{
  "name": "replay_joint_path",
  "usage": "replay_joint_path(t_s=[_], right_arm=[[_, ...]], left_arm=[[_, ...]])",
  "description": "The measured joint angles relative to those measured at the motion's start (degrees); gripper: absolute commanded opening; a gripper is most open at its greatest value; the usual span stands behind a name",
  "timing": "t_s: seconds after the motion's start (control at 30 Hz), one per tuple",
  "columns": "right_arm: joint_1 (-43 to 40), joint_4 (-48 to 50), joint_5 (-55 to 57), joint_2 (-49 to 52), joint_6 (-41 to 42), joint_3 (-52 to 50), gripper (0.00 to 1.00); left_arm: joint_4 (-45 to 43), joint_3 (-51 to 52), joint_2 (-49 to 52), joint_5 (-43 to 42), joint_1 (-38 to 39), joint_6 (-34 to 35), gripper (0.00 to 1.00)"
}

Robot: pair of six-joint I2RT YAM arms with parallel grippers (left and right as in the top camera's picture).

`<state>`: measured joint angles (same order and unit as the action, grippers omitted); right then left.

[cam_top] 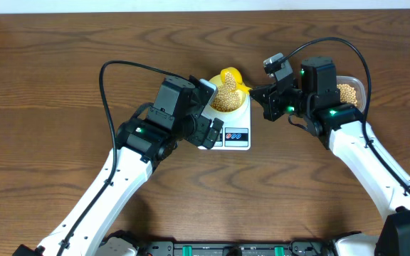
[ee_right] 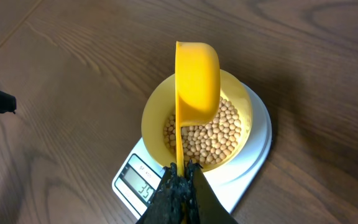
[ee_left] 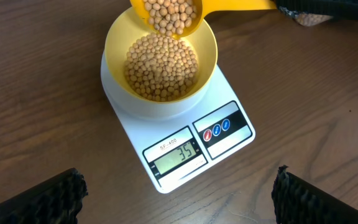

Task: Scoop item into bowl and weigh 50g on scale
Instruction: 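Tilt the scoop with the right gripper to pour soybeans into the bowl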

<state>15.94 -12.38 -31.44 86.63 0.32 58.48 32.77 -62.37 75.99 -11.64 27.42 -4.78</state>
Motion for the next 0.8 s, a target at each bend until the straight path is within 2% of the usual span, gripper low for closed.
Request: replay_joint_path(t_s=[0.8], right_arm=[[0.0, -0.2, 0.0, 0.0, -2.6, 0.0, 0.01]], left_arm=[[0.0, 0.0, 0.0, 0.0, 0.0, 0.0, 0.98]])
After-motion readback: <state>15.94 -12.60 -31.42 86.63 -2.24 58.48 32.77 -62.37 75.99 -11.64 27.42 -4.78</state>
